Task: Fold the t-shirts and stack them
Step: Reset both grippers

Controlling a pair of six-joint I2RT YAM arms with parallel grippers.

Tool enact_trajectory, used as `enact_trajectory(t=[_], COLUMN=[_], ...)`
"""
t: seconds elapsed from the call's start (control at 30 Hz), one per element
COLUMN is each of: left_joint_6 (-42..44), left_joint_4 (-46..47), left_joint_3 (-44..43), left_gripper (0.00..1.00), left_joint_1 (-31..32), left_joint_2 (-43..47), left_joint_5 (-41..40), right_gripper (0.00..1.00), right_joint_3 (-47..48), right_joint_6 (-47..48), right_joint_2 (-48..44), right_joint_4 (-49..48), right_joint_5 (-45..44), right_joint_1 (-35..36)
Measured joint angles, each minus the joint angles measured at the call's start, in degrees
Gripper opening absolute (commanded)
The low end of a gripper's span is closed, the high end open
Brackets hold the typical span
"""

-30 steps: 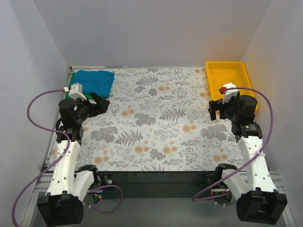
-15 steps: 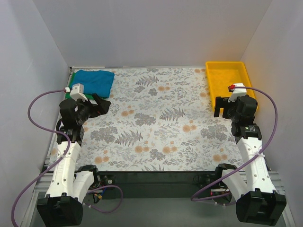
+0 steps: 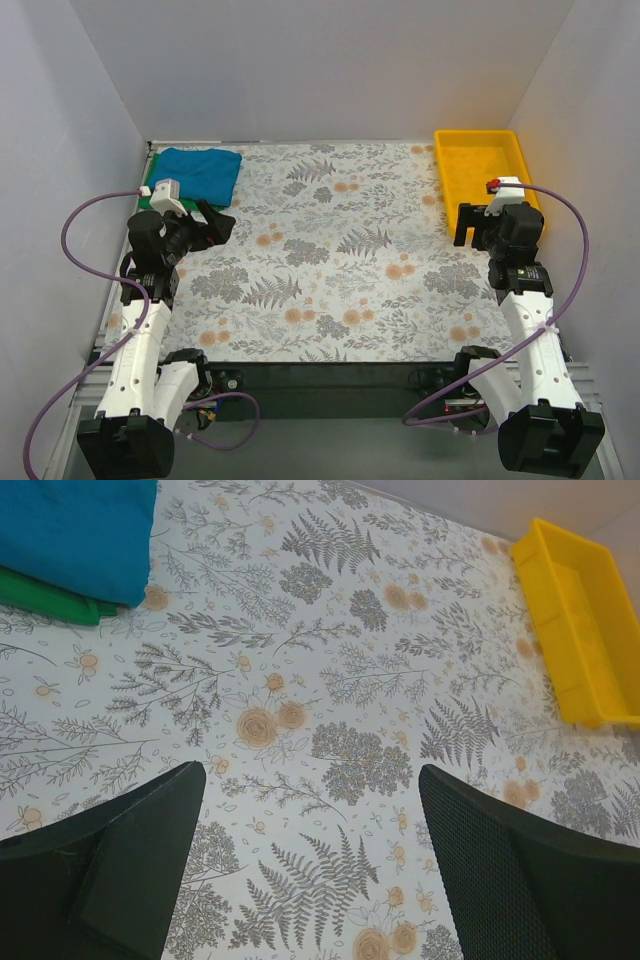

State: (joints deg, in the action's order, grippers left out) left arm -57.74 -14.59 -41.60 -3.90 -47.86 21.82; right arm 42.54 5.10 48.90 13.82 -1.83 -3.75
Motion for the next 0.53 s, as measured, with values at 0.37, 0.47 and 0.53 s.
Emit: enact_trajectory(t=[0.37, 0.47, 0.53], left_joint_6=[0.31, 0.31, 0.33], left_joint_4=[0.00, 0.00, 0.00], left_joint_3=[0.00, 0.00, 0.02], left_gripper=[0.88, 0.88, 0.88], left_joint_1=[0.02, 0.02, 0.02], left_joint_2=[0.00, 0.00, 0.00], left_joint_5=[-0.20, -0.20, -0.20], right_gripper=[0.97, 0.97, 0.98], right_joint_3=[-0.17, -0.24, -0.24], right_joint_6=[-0.44, -0.46, -0.44], right_joint_2=[0.04, 0.04, 0.04], right_joint_4=[-0.42, -0.46, -0.55], right_joint_5=[-0.74, -1.09, -1.20], right_joint_1=[-0.04, -0.04, -0.04])
